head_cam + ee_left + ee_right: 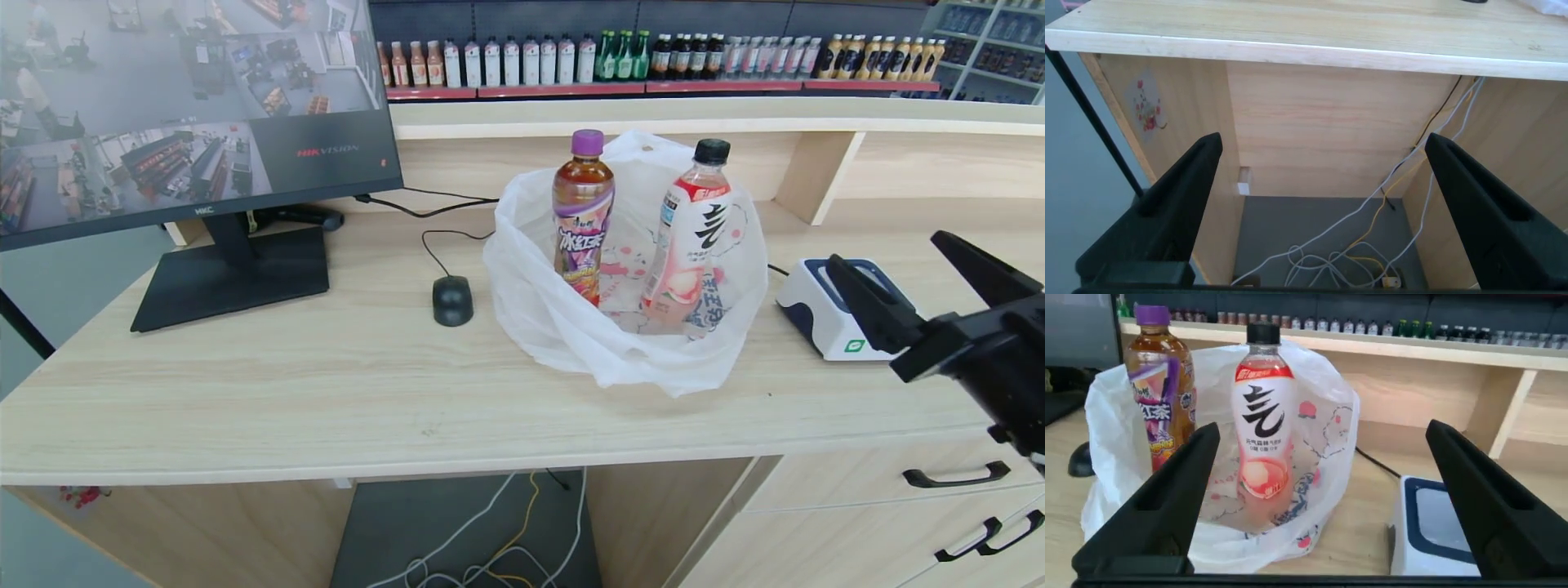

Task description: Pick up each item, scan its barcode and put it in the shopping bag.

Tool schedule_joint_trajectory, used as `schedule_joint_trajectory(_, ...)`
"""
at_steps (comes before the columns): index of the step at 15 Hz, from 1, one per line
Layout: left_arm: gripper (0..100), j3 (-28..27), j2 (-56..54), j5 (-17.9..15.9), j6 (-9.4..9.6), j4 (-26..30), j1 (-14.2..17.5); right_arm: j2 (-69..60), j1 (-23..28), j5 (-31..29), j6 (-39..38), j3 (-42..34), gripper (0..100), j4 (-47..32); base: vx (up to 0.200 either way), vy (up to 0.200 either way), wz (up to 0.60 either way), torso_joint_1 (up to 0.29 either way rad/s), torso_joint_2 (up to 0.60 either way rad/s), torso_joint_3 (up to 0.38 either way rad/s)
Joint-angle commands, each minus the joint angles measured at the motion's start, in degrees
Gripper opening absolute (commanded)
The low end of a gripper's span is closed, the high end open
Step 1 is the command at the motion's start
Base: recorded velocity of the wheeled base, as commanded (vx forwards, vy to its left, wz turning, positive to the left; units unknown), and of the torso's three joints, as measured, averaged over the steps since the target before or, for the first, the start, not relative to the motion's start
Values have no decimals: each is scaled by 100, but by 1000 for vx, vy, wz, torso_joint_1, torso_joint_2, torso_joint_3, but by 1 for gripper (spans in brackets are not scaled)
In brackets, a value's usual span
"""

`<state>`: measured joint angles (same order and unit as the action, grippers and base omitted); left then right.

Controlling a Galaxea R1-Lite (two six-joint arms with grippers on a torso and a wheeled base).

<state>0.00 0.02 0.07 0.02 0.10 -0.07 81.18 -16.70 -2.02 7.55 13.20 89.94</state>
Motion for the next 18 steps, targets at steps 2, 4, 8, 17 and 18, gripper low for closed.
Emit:
schedule_joint_trajectory(2,100,0,-2,1,-20,-1,7,-1060,404,-9,107,-951,100,6,0,0,0,0,0,0)
schedule_joint_trajectory(4,100,0,-2,1,-11,-1,7,-1790,431,-176,230,-1320,100,-337,0,0,0,0,0,0)
schedule_joint_trajectory(8,100,0,-2,1,-11,-1,7,-4488,396,-316,168,-1303,100,-4354,0,0,0,0,0,0)
schedule_joint_trajectory(17,100,0,-2,1,-38,-1,7,-7459,536,-387,-43,-1259,100,-8713,0,0,0,0,0,0)
schedule_joint_trajectory(18,100,0,-2,1,-29,-1,7,-7283,1362,-729,-69,-1250,100,-8713,0,0,0,0,0,0)
